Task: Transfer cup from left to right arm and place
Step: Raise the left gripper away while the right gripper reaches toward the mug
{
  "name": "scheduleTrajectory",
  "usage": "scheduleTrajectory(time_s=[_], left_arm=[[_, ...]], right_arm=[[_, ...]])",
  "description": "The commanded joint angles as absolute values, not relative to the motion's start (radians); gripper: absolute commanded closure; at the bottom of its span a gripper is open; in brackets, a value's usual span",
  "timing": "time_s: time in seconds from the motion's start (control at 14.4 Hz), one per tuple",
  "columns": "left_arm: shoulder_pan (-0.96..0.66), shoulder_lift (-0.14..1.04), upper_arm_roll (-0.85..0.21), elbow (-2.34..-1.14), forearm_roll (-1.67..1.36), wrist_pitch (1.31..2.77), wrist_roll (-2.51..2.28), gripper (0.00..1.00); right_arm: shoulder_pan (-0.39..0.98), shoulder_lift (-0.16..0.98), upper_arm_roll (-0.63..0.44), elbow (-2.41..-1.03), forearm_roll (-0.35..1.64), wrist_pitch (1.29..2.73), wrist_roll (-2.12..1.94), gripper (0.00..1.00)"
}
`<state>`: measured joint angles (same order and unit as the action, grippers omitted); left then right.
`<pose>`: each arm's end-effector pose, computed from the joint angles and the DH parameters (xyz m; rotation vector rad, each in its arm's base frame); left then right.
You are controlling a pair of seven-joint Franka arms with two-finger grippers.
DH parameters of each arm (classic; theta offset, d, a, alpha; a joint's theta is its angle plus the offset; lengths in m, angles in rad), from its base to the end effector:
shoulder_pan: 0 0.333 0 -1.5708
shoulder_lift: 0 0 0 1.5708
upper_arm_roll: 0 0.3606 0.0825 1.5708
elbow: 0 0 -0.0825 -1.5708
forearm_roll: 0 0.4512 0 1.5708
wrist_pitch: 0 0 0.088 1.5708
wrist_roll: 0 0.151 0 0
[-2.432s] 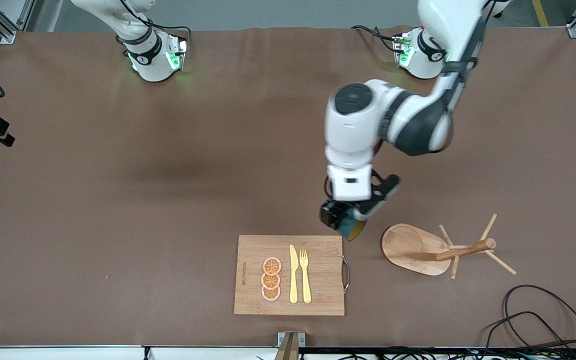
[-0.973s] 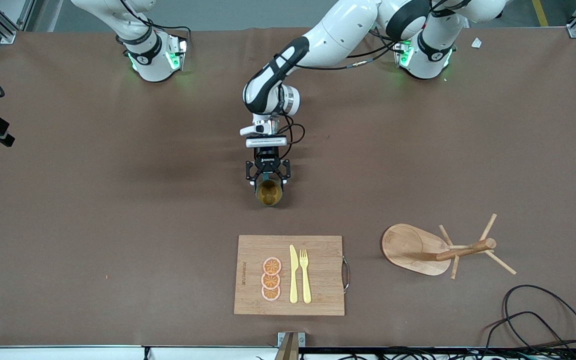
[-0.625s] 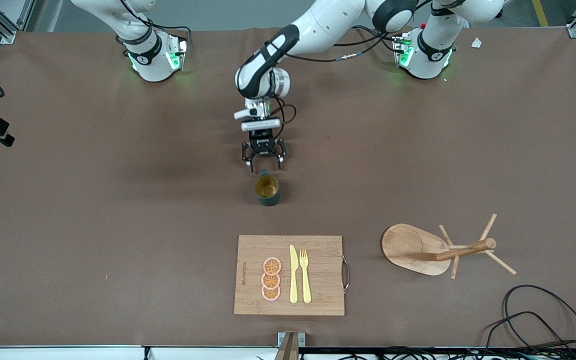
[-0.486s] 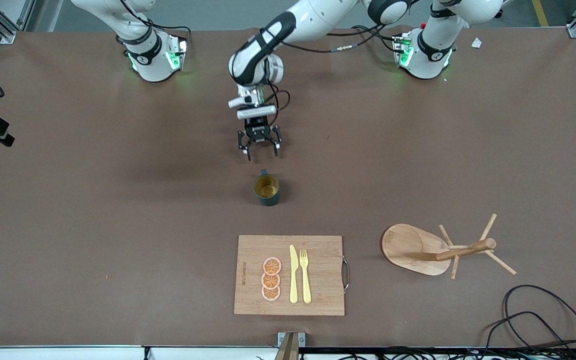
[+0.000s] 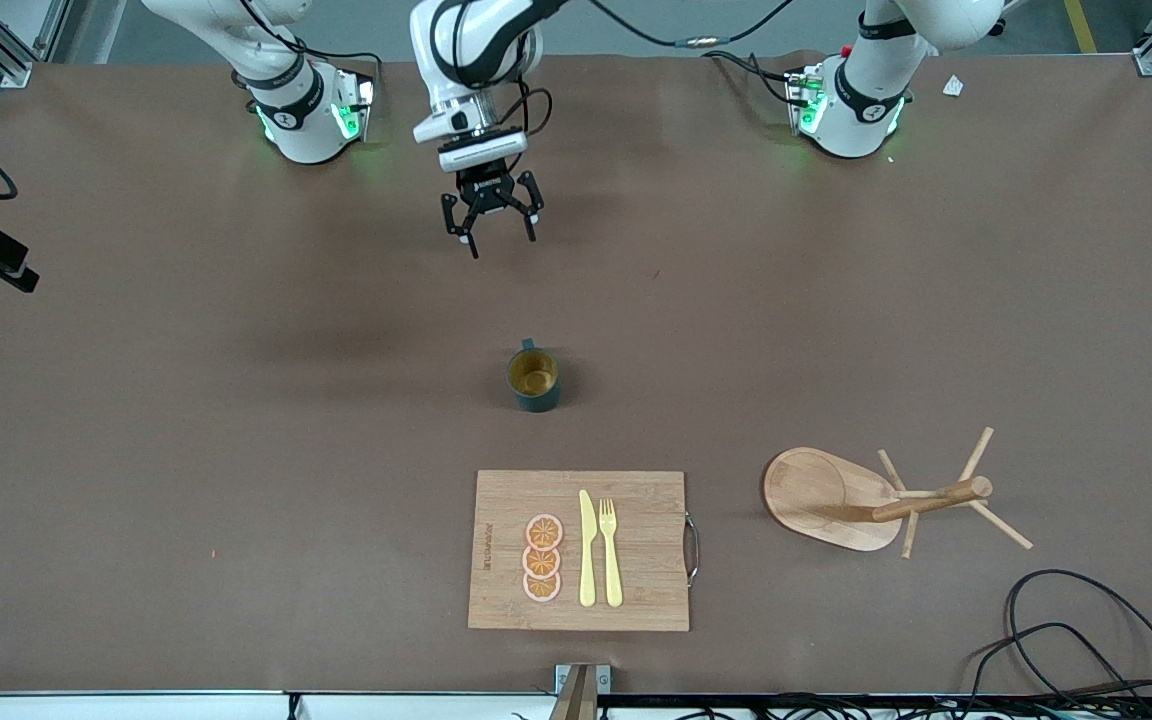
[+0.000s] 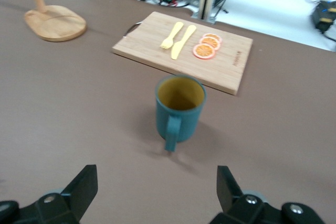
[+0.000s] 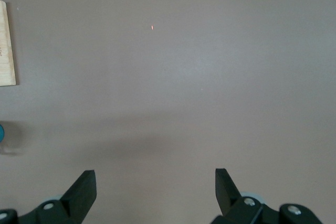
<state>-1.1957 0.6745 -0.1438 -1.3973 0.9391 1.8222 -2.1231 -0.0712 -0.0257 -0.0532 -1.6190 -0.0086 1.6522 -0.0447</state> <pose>0.3006 -0.7451 0.2906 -2.7382 -0.6165 -1.1968 0.6179 -0.0789 0.6224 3.1257 -0.1240 0.0908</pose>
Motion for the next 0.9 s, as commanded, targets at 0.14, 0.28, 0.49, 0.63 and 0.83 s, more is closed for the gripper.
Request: scheduleTrajectory(time_s=[0.14, 0.28, 0.49, 0.63, 0.83], left_arm=[[-0.967, 0.462, -0.153, -1.376, 0.666, 1.833, -1.73, 0.0], [-0.847, 0.389, -0.152, -1.351, 0.507, 1.833, -1.555, 0.0], [-0.636, 0.26, -0.15, -1.356, 0.292, 1.81, -1.224, 0.0], [-0.496, 0.215, -0.153, -1.355, 0.23, 1.746, -1.004, 0.0], [-0.315, 0.169, -0.153, -1.353, 0.143, 1.651, -0.688, 0.0]], right_arm=[[-0.087, -0.015, -0.037, -1.621, -0.006, 1.568, -0.046, 0.0], [-0.084, -0.017, -0.034, -1.623, 0.011, 1.56, -0.035, 0.0], [-0.086, -0.018, -0.035, -1.626, 0.06, 1.557, -0.014, 0.0], [-0.071, -0.02, -0.029, -1.626, 0.061, 1.548, 0.102, 0.0], [-0.012, -0.021, -0.025, -1.621, 0.061, 1.513, 0.259, 0.0]])
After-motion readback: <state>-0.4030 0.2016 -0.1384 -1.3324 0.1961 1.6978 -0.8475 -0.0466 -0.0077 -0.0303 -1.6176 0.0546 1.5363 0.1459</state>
